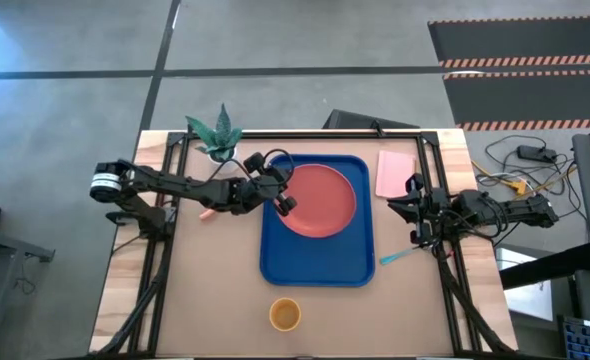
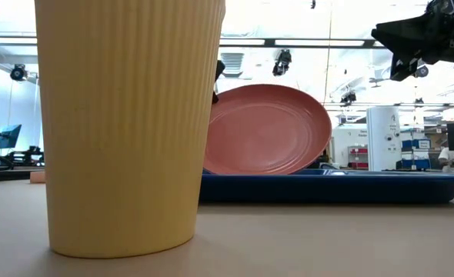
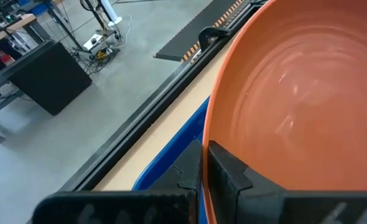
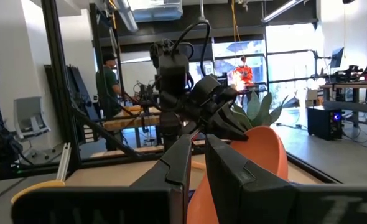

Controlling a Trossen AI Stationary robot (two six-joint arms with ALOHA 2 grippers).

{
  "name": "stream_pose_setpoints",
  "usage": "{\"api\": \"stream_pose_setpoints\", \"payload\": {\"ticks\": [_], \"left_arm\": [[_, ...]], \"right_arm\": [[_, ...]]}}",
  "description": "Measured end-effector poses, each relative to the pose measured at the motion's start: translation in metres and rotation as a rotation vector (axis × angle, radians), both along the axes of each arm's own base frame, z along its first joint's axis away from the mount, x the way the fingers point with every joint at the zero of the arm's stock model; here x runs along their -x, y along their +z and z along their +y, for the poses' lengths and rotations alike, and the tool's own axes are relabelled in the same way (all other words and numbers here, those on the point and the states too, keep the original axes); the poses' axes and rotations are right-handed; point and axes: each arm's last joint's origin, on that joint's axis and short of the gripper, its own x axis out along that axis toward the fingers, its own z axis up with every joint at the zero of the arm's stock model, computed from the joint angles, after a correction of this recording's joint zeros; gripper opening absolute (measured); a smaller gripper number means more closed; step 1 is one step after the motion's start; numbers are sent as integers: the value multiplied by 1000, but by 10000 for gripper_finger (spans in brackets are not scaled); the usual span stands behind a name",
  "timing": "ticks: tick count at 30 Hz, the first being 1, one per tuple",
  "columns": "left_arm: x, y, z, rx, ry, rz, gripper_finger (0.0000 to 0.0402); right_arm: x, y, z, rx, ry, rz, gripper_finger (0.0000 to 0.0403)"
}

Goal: Pick and place plate/cup/fork/spoon on tray
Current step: Put the orange plate on the blue tray

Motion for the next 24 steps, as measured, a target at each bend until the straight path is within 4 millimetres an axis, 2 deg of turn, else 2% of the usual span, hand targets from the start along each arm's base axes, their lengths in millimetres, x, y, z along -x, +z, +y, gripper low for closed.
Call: {"api": "stream_pose_setpoints", "payload": {"ticks": [14,24], "left_arm": [[1,-2,1,1,2,6,3],[1,-2,4,-1,11,8,59]], "right_arm": [[0,0,0,-12,3,4,38],[0,0,0,-15,4,3,38]]}}
